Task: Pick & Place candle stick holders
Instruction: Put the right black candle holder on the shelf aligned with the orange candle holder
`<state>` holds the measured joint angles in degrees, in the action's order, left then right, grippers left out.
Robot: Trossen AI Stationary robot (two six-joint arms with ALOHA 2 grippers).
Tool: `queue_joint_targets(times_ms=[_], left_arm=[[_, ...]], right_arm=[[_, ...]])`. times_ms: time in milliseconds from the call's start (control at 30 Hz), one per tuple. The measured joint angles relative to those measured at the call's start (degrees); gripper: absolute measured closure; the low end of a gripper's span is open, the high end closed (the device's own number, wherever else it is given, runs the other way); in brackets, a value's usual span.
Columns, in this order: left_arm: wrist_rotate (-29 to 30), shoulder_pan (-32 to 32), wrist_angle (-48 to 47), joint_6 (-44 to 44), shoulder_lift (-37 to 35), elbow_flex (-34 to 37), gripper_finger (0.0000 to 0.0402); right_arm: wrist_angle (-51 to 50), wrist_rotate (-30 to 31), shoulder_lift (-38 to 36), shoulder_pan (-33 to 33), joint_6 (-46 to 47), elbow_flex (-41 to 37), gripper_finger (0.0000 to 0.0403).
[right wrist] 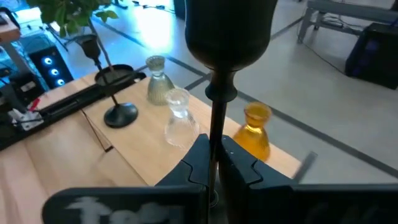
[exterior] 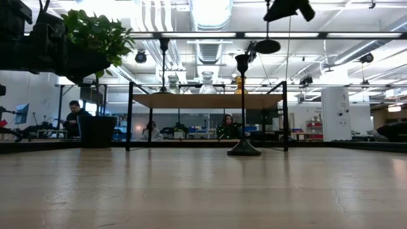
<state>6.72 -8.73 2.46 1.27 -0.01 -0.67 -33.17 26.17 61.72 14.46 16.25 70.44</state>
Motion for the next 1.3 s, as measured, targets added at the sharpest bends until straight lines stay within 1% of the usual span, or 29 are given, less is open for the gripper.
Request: queue_joint_targets(times_ms=[100,400,567,867,1100,1300], left_arm=[[0.00,0.00,0.01,-0.01,0.00,0.00,0.0193],[0.00,0.00,0.02,-0.01,0.00,0.00,0.0193],[0.00,0.00,0.02,-0.01,0.00,0.00,0.0193],[0.00,0.00,0.02,-0.01,0.00,0.00,0.0193],[0.00,0.00,0.00,-0.01,0.00,0.00,0.0193],[0.00,0.00,0.00,-0.01,0.00,0.00,0.0193]], right_arm=[[2.43,-0.91,1.89,0.02,-0.46,0.24,0.0392],[5.58,-2.29,5.57,0.24,-0.69,0.32,0.0392],[5.67,-2.42,8.15,0.81,-0.87,0.91,0.0392],[7.02,-2.95,11.58,4.23,-0.89,1.15,0.0392],[11.81,-5.16,12.19,6.99,-0.85,-1.41,0.0392],[17.85,-5.44,10.92,7.36,1.39,-8.36,0.0392]])
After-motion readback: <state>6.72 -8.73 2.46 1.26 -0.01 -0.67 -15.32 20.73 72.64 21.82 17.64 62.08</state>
